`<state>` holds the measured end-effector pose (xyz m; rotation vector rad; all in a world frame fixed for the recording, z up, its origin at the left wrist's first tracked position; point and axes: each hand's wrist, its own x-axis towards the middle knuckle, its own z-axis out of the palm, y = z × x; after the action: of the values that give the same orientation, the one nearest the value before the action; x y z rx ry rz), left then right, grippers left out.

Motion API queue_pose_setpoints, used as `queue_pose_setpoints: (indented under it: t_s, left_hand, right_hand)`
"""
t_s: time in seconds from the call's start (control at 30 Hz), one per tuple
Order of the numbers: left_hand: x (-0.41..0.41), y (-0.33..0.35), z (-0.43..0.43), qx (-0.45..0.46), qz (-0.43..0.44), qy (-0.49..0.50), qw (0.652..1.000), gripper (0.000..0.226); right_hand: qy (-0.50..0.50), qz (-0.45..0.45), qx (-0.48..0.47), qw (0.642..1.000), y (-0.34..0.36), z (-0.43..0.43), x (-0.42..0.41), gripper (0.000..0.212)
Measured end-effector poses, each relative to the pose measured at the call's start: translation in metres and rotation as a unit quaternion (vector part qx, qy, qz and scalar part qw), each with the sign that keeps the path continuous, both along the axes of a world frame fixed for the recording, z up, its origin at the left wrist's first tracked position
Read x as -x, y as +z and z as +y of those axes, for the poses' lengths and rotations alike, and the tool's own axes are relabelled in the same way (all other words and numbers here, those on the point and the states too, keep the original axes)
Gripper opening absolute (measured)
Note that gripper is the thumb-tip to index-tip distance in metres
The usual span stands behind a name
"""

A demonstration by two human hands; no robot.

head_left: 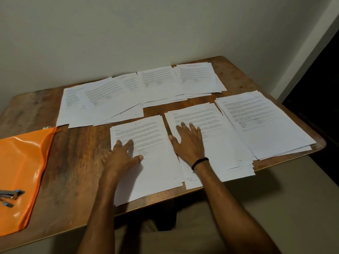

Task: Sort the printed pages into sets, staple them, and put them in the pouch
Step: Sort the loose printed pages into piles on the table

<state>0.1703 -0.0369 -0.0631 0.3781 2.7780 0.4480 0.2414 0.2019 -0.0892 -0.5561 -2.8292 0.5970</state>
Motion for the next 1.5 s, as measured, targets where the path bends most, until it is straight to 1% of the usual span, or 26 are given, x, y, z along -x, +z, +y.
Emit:
queue_pose_setpoints:
  t_s: [0.27, 0.33, 0.4, 0.53, 0.63, 0.73, 0.83, 0.87, 0.97, 1.03, 1.1, 1.17, 1.23, 1.27, 1.33, 1.4, 1.5]
  left_hand:
    - [-0.004, 0.002, 0.003, 0.004, -0.006, 0.006, 1.0, 0.084]
    - [-0.006, 0.005, 0.005, -0.004, -0.012, 0.009, 1.0, 0.084]
    - [-0.01, 0.01, 0.006, -0.022, -0.012, 0.011, 1.0, 0.083]
    - [-0.005, 0.025, 0.013, -0.042, 0.027, 0.027, 0.998, 0.076]
    - [0.013, 0.039, 0.023, -0.078, 0.039, 0.04, 0.995, 0.069]
    - [0.039, 0.055, 0.035, -0.14, 0.051, 0.064, 0.987, 0.06]
    - [0.084, 0.055, 0.041, -0.106, 0.054, 0.086, 0.989, 0.063]
    - [0.1, 0.053, 0.04, -0.096, 0.054, 0.098, 0.989, 0.066]
    - [0.142, 0.046, 0.034, -0.066, 0.044, 0.141, 0.987, 0.077]
    - [0.16, 0.041, 0.027, -0.045, 0.025, 0.161, 0.986, 0.082]
    - [0.171, 0.034, 0.022, -0.004, 0.003, 0.157, 0.988, 0.074]
    - [0.177, 0.028, 0.019, 0.04, 0.001, 0.144, 0.989, 0.062]
    - [0.181, 0.023, 0.019, 0.042, 0.009, 0.148, 0.988, 0.059]
    - [0.183, 0.022, 0.02, 0.038, 0.012, 0.152, 0.988, 0.06]
    - [0.186, 0.021, 0.02, 0.036, 0.019, 0.154, 0.987, 0.06]
    - [0.186, 0.019, 0.02, 0.036, 0.023, 0.156, 0.987, 0.059]
    - [0.191, 0.013, 0.016, 0.033, 0.022, 0.149, 0.988, 0.06]
  right_hand:
    - [0.01, 0.008, 0.017, 1.0, -0.001, 0.002, 0.0, 0.063]
    - [0.007, 0.015, 0.034, 0.999, 0.0, 0.002, -0.001, 0.061]
    - [-0.004, 0.044, 0.069, 0.997, 0.003, 0.002, -0.002, 0.058]
    - [-0.047, 0.128, 0.161, 0.978, 0.017, 0.005, 0.002, 0.042]
    - [-0.052, 0.148, 0.187, 0.97, 0.03, 0.013, 0.019, 0.034]
    - [-0.057, 0.125, 0.218, 0.966, 0.044, 0.019, 0.045, 0.03]
    - [-0.064, 0.092, 0.222, 0.969, 0.048, 0.019, 0.085, 0.019]
    - [-0.061, 0.08, 0.235, 0.967, 0.049, 0.017, 0.102, 0.019]
    - [-0.032, 0.025, 0.28, 0.959, 0.053, -0.002, 0.159, 0.029]
    - [-0.012, -0.003, 0.272, 0.962, 0.056, -0.018, 0.194, 0.042]
    - [0.001, -0.024, 0.258, 0.966, 0.055, -0.035, 0.225, 0.052]
    - [-0.004, -0.054, 0.209, 0.976, 0.051, -0.051, 0.251, 0.056]
    - [-0.018, -0.079, 0.142, 0.987, 0.048, -0.063, 0.268, 0.057]
    - [-0.025, -0.086, 0.125, 0.988, 0.047, -0.066, 0.274, 0.058]
    - [-0.027, -0.094, 0.144, 0.985, 0.045, -0.071, 0.285, 0.058]
    - [-0.017, -0.086, 0.199, 0.976, 0.042, -0.075, 0.292, 0.051]
    - [-0.015, -0.034, 0.228, 0.973, 0.041, -0.079, 0.292, 0.042]
